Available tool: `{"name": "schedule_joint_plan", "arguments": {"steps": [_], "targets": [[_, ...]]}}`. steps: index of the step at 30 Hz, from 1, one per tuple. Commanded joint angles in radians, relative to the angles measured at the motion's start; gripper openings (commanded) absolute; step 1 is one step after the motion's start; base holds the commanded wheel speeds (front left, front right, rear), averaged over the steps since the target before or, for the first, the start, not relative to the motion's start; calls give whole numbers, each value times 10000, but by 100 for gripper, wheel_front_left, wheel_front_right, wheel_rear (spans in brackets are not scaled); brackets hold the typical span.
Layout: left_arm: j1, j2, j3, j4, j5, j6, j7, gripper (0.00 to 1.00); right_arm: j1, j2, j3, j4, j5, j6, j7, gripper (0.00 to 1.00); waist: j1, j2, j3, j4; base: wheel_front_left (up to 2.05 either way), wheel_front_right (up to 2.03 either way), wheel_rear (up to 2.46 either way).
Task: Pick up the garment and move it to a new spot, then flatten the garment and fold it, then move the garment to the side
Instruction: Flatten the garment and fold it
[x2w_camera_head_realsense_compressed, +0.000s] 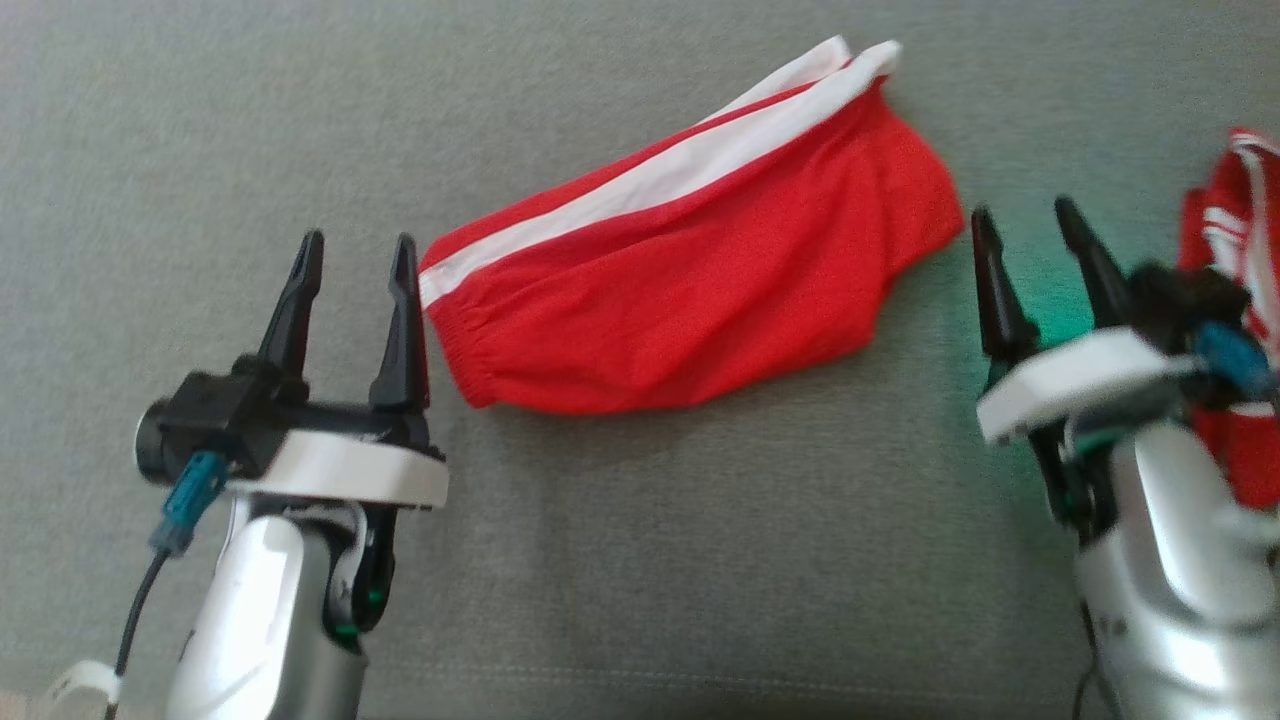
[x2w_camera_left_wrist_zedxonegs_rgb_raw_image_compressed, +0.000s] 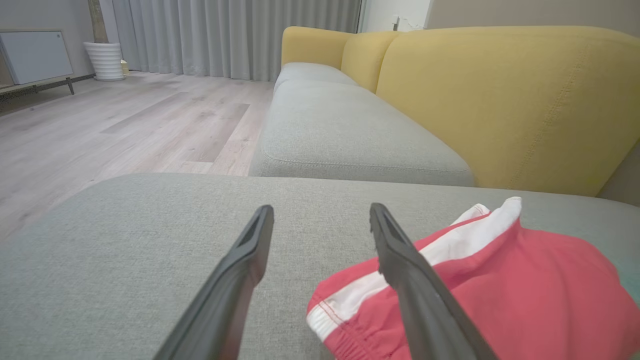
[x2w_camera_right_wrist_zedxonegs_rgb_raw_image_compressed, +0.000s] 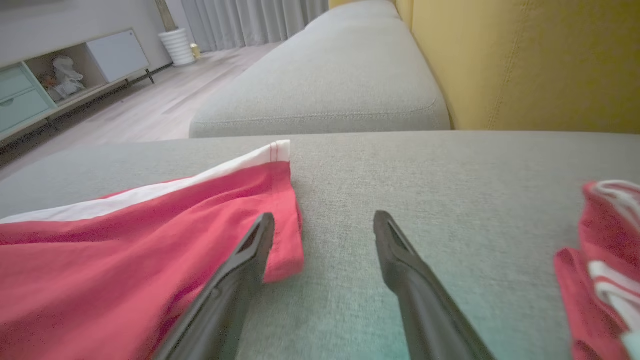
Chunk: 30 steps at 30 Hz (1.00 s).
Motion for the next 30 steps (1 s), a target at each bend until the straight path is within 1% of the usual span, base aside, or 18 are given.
{"name": "schedule_joint_plan", "arguments": {"steps": [1, 6, 9, 10, 11, 12, 16, 21, 25, 30], "targets": [[-322, 61, 286, -310, 104, -46, -53, 100, -512, -38, 355, 96, 37, 65, -100, 100, 0, 0, 305, 307, 0, 0, 0], [-472, -94, 251, -173, 138, -167, -53, 100, -1646, 46, 775, 2150, 46, 65, 498, 100, 0, 0, 432, 512, 0, 0, 0], [-466, -155, 277, -107, 145, -200, -53, 100, -1989, 178, 879, 2863, 191, 65, 860, 100, 0, 0, 406, 550, 0, 0, 0], [-454, -169, 295, -92, 157, -202, -53, 100, -2052, 222, 924, 2999, 272, 65, 941, 65, 0, 0, 387, 539, 0, 0, 0], [-436, -182, 319, -84, 169, -203, -53, 100, -2093, 264, 976, 3065, 365, 65, 954, 17, 0, 0, 362, 517, 0, 0, 0], [-406, -192, 354, -84, 182, -199, -53, 100, -2108, 306, 1046, 3120, 474, 65, 975, 0, 0, 0, 330, 468, 0, 0, 0], [-333, -212, 429, -85, 238, -228, -53, 100, -2086, 374, 1248, 3113, 758, 65, 781, 0, 0, 0, 247, 316, 0, 0, 0], [-241, -232, 530, -117, 340, -303, -53, 100, -1518, 447, 1189, 2598, 1095, 65, 23, 0, 0, 0, 31, 23, 0, 0, 0], [-24, -236, 673, -129, 396, -344, -53, 100, -317, 534, 929, 1891, 1277, 65, -449, 0, 0, 0, -260, -300, 0, 0, 0], [377, -200, 877, -195, 443, -326, -53, 100, 1372, 608, 648, 883, 1526, 65, -592, 0, 0, 0, -544, -750, 0, 0, 0]]}}
